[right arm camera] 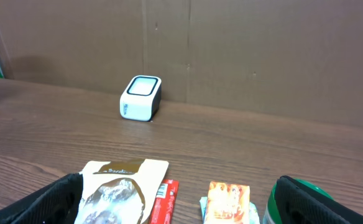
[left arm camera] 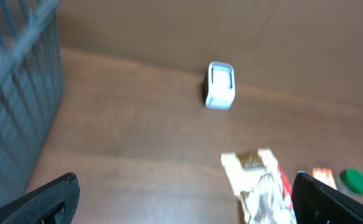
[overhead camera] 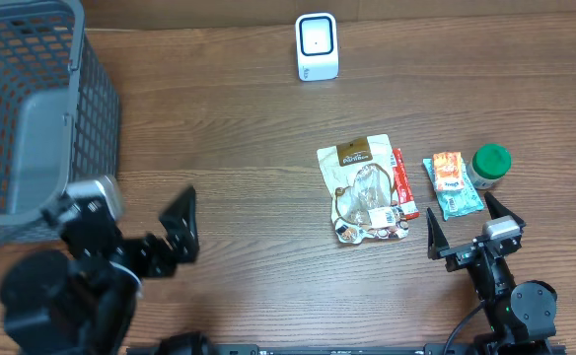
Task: Scan the item barcode
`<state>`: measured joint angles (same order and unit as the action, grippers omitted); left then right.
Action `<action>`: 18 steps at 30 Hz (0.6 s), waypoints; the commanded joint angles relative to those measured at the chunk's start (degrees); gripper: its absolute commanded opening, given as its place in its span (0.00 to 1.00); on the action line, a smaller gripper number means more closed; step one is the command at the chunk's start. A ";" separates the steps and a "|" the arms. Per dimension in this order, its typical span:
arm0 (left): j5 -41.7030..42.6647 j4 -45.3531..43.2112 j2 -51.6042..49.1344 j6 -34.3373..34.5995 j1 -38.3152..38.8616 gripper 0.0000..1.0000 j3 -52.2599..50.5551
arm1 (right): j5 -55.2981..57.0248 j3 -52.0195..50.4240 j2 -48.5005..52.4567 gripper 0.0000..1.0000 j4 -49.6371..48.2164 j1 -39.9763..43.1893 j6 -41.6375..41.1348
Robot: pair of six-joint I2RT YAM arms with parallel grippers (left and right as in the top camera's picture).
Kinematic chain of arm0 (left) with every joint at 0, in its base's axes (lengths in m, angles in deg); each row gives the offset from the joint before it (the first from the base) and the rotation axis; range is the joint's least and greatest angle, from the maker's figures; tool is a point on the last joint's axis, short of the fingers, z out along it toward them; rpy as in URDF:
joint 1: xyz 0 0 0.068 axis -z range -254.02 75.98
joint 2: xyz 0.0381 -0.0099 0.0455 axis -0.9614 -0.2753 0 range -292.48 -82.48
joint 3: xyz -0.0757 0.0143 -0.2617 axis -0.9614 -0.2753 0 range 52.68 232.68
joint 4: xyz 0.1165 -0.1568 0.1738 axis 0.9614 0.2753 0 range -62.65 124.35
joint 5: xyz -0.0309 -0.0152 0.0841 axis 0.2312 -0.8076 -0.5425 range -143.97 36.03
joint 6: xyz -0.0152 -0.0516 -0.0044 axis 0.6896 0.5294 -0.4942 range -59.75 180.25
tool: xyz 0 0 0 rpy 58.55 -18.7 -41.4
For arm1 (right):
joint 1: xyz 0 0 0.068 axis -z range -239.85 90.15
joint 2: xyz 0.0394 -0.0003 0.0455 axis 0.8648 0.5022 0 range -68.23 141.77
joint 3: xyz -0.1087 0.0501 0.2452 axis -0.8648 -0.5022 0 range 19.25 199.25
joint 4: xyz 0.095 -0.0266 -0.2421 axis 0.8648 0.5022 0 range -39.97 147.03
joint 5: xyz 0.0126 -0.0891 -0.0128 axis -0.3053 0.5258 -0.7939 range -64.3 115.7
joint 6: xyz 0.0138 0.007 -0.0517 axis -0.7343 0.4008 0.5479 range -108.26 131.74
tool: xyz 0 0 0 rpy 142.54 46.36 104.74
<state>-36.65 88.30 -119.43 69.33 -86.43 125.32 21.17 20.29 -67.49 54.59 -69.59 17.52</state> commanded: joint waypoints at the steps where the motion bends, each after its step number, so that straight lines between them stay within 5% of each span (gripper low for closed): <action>1: 0.00 0.11 6.19 0.33 0.15 1.00 -7.72 | -0.26 -0.59 -0.50 1.00 -0.13 0.28 0.07; 9: -6.47 -9.46 21.07 -0.79 2.12 1.00 -22.69 | -0.26 -0.59 -0.50 1.00 -0.13 0.28 0.07; 18: -7.45 -45.46 36.44 -4.42 5.86 1.00 -37.13 | -0.28 -0.59 -0.50 1.00 -0.13 0.28 0.07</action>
<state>-43.10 48.98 -87.41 67.19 -81.47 92.40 21.14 20.29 -67.49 54.61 -69.59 17.54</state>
